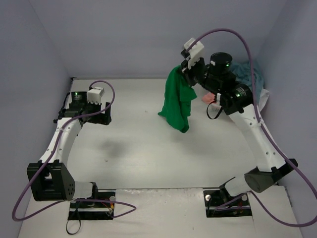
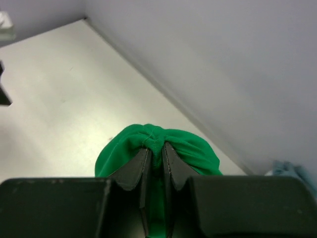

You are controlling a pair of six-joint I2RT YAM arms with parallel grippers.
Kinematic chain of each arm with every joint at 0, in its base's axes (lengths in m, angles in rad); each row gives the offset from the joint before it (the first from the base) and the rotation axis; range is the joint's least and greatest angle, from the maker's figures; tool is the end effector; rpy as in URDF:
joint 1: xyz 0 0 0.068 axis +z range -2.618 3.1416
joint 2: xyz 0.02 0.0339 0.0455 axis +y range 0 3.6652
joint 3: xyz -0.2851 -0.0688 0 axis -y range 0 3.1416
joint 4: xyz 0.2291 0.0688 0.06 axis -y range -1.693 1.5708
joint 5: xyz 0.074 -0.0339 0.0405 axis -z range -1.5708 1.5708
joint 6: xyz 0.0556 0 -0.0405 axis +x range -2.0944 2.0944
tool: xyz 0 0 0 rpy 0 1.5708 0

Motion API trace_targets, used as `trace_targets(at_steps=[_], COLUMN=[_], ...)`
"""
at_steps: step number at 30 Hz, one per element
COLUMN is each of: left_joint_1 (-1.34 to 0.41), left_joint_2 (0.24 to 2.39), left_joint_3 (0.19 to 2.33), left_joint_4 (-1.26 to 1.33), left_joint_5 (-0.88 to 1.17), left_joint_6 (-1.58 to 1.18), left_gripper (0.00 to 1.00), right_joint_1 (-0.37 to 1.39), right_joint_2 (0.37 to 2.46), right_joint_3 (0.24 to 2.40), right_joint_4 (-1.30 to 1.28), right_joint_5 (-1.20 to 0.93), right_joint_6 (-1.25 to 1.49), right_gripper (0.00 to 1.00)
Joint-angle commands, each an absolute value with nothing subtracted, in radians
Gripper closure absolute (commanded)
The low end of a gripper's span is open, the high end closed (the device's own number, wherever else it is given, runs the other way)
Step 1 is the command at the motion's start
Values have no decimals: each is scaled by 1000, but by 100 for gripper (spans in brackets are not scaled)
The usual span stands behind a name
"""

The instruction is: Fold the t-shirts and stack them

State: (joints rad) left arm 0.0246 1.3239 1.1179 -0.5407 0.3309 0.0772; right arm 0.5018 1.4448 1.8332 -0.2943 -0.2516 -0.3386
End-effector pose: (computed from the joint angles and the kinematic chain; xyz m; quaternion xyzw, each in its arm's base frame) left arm 0.2801 -0.0112 0.3158 0.0897 0.9017 -0.1306 0.4022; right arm 0.2570 0.1568 0.5506 -0.3571 0.5718 0.1440 0.7244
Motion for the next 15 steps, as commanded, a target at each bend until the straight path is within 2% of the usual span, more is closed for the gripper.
trace_targets(at_steps=[1, 6, 11, 12, 13, 14, 15], left_joint_1=[31, 29, 29, 29, 29, 29, 29], left_joint_2=[1293, 1292, 1293, 1292, 1292, 1290, 1287], left_joint_3=[1137, 1132, 1124, 1124, 1123, 1124, 1121], left_joint_4=[-497, -492, -486, -486, -486, -486, -486], left_joint_5=[318, 311, 305, 305, 302, 302, 301], left_joint_6=[86, 87, 89, 89, 90, 91, 89], left_gripper=[5, 5, 5, 5, 5, 5, 5], right_joint_1=[572, 670, 673, 667, 663, 660, 658], right_joint_2=[1476, 1622, 1816, 1885, 1920, 1949, 1988], right_joint_3=[1790, 1784, 1933, 1984, 2017, 2041, 2058], right_joint_4=[-236, -233, -226, -219, -222, -229, -229], right_joint_5=[-313, -319, -287, -240, -230, -229, -221], right_joint_6=[-353, -384, -356, -347, -339, -337, -334], right_gripper=[100, 100, 98, 91, 79, 57, 49])
